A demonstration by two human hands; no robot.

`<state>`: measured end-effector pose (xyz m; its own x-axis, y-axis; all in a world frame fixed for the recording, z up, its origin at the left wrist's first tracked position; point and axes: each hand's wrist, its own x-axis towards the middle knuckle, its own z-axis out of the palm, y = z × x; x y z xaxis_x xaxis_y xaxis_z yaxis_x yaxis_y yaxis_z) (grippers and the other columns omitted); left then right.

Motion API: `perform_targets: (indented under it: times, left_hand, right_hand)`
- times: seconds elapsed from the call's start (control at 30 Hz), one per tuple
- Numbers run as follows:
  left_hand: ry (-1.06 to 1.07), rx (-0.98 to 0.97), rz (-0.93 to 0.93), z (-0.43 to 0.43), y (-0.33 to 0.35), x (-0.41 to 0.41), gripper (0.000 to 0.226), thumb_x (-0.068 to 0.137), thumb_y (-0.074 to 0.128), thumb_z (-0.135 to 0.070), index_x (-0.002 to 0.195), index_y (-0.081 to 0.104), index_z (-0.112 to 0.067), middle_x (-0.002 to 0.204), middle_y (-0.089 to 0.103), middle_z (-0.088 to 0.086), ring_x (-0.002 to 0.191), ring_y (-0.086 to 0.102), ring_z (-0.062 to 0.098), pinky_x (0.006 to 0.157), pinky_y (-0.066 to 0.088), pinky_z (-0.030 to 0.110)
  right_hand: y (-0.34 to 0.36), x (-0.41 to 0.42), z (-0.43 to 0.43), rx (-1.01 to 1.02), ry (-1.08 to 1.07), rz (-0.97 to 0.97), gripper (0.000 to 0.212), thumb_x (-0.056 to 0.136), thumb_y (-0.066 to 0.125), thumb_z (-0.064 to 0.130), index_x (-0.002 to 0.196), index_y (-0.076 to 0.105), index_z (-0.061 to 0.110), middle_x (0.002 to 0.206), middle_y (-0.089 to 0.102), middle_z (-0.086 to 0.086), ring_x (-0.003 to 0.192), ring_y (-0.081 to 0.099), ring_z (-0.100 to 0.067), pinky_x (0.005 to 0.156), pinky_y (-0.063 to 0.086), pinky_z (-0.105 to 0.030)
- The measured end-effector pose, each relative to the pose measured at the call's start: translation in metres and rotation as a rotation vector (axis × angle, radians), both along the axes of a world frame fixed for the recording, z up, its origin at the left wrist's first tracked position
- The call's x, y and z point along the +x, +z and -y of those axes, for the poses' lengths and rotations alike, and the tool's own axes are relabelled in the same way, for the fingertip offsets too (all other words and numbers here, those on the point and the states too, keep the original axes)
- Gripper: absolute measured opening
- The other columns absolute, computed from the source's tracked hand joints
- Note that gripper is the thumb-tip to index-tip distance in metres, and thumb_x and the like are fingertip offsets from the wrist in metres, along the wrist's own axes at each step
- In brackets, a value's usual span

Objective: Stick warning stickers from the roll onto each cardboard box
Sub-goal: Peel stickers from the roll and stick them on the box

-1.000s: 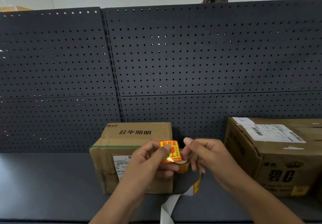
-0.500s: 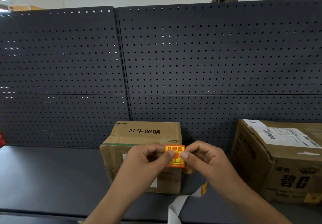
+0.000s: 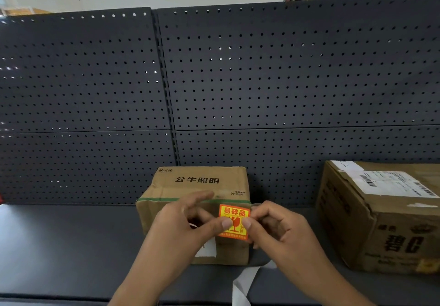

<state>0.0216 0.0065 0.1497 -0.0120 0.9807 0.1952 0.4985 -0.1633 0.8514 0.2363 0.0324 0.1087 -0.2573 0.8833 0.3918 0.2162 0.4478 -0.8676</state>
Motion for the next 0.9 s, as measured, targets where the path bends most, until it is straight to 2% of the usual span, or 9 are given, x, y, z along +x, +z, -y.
perform_targets:
  times: [0.17, 0.27, 0.33, 0.47, 0.53, 0.67, 0.73, 0.83, 0.9]
  left_hand:
    - [-0.022, -0.004, 0.095, 0.002, 0.006, -0.003, 0.034, 0.079, 0.084, -0.042, 0.105, 0.068, -0.028, 0.081, 0.079, -0.004, 0.086, 0.074, 0.012, 0.084, 0.06, 0.042]
    - [0.008, 0.039, 0.064, -0.004, 0.007, -0.006, 0.023, 0.08, 0.085, -0.04, 0.093, 0.073, -0.026, 0.08, 0.077, -0.005, 0.082, 0.073, 0.01, 0.084, 0.061, 0.044]
    - [0.047, 0.075, 0.029, -0.009, 0.006, -0.005, 0.02, 0.08, 0.084, -0.042, 0.09, 0.073, -0.028, 0.08, 0.076, -0.009, 0.079, 0.073, 0.008, 0.081, 0.061, 0.04]
    - [0.133, 0.227, -0.171, -0.02, 0.008, -0.003, 0.018, 0.082, 0.078, -0.052, 0.085, 0.068, -0.037, 0.079, 0.072, -0.022, 0.079, 0.067, -0.003, 0.062, 0.051, 0.015]
    - [0.142, 0.271, -0.209, -0.029, 0.011, -0.002, 0.018, 0.084, 0.077, -0.051, 0.085, 0.067, -0.037, 0.076, 0.071, -0.019, 0.079, 0.066, -0.004, 0.059, 0.048, 0.012]
    - [0.128, 0.281, -0.202, -0.046, 0.016, -0.002, 0.019, 0.085, 0.079, -0.048, 0.09, 0.067, -0.034, 0.076, 0.071, -0.016, 0.077, 0.066, -0.005, 0.059, 0.046, 0.009]
    - [0.118, 0.296, -0.198, -0.053, 0.018, -0.002, 0.022, 0.085, 0.079, -0.048, 0.096, 0.064, -0.036, 0.077, 0.072, -0.015, 0.078, 0.066, -0.005, 0.061, 0.045, 0.009]
    - [0.101, 0.273, -0.227, -0.065, 0.021, -0.001, 0.03, 0.086, 0.077, -0.051, 0.104, 0.058, -0.037, 0.082, 0.074, -0.016, 0.08, 0.065, -0.006, 0.062, 0.042, 0.012]
    - [0.062, 0.254, -0.287, -0.074, 0.021, -0.001, 0.029, 0.089, 0.075, -0.05, 0.108, 0.058, -0.036, 0.084, 0.073, -0.016, 0.081, 0.064, -0.004, 0.068, 0.048, 0.018]
  right_hand:
    - [0.007, -0.005, 0.002, -0.005, 0.034, -0.088, 0.014, 0.092, 0.069, 0.038, 0.091, 0.07, 0.024, 0.09, 0.075, -0.008, 0.075, 0.072, -0.025, 0.067, 0.063, -0.042]
    - [0.01, -0.009, -0.002, -0.041, 0.056, -0.144, 0.017, 0.09, 0.073, 0.037, 0.091, 0.069, 0.021, 0.088, 0.074, -0.011, 0.077, 0.071, -0.026, 0.069, 0.063, -0.039]
    - [0.011, -0.011, -0.008, -0.022, 0.033, -0.144, 0.014, 0.091, 0.074, 0.033, 0.092, 0.071, 0.019, 0.084, 0.073, -0.01, 0.075, 0.071, -0.024, 0.07, 0.063, -0.039]
    - [0.019, -0.015, -0.02, 0.023, 0.0, -0.157, 0.007, 0.093, 0.074, 0.018, 0.097, 0.073, 0.011, 0.081, 0.075, -0.009, 0.073, 0.073, -0.02, 0.067, 0.06, -0.028]
    - [0.024, -0.018, -0.028, 0.041, -0.023, -0.18, 0.006, 0.093, 0.074, 0.013, 0.097, 0.074, 0.009, 0.079, 0.075, -0.009, 0.071, 0.073, -0.017, 0.065, 0.059, -0.026]
    - [0.028, -0.021, -0.045, 0.06, -0.087, -0.204, 0.009, 0.091, 0.077, 0.013, 0.1, 0.075, 0.012, 0.082, 0.075, -0.009, 0.072, 0.074, -0.021, 0.063, 0.062, -0.033]
    - [0.03, -0.023, -0.05, 0.058, -0.105, -0.218, 0.022, 0.091, 0.078, 0.013, 0.112, 0.071, 0.016, 0.082, 0.075, -0.009, 0.071, 0.074, -0.02, 0.063, 0.061, -0.033]
    - [0.034, -0.02, -0.06, 0.016, -0.096, -0.208, 0.059, 0.092, 0.078, 0.014, 0.141, 0.048, 0.03, 0.084, 0.074, -0.009, 0.069, 0.074, -0.018, 0.061, 0.061, -0.029]
    - [0.036, -0.017, -0.066, 0.012, -0.109, -0.163, 0.059, 0.093, 0.077, 0.013, 0.141, 0.046, 0.029, 0.083, 0.074, -0.009, 0.067, 0.073, -0.018, 0.057, 0.059, -0.029]
